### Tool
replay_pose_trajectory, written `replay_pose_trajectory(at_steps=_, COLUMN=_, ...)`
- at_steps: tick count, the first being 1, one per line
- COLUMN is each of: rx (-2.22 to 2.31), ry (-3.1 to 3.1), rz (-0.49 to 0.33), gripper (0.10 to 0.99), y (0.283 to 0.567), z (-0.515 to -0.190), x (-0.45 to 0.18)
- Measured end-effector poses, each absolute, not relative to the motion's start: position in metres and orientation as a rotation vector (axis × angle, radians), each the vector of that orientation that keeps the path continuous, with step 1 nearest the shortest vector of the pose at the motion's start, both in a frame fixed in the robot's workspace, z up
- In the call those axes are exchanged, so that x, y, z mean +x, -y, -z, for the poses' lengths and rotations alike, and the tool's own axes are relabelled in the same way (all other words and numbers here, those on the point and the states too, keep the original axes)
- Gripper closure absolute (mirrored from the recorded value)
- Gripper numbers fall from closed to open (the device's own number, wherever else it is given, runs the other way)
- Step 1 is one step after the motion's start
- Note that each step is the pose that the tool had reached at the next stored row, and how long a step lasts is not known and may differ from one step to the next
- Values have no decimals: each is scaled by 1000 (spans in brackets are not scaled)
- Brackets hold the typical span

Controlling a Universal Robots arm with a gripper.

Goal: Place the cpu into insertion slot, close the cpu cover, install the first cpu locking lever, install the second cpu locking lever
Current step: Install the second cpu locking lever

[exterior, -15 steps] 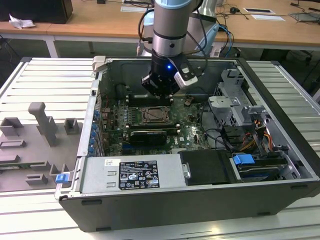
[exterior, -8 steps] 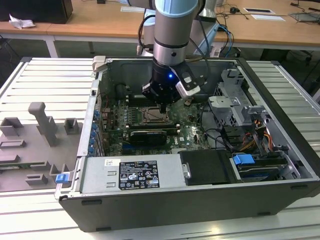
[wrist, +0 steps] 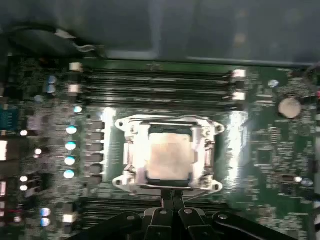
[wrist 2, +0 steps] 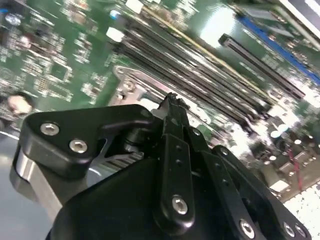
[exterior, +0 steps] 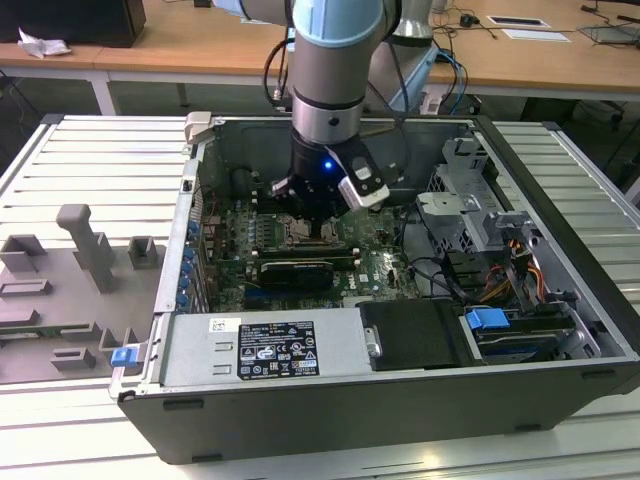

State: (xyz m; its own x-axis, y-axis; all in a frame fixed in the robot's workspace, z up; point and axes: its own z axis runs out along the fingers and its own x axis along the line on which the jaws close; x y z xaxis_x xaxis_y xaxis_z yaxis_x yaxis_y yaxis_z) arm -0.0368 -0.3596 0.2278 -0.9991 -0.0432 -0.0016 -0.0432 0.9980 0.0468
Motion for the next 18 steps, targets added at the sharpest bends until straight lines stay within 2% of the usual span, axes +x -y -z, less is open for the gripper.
replay_pose_trajectory(at_steps=4, rx=-68, ry=-3139, rz=-92, gripper=980, y=373, z=-227, x=-42)
replay_pose_trajectory(at_steps=7, rx=-75, ry=-3136, rz=-132, gripper=980, y=375, z=-225, x=-53)
replay_pose_trajectory(at_steps=13, rx=-84, ry=-3134, rz=-160, gripper=980, y=375, z=-215, x=-62)
replay_pose_trajectory(at_steps=18, rx=-84, ry=-3122, rz=-240, gripper=980, y=382, z=-213, x=-66)
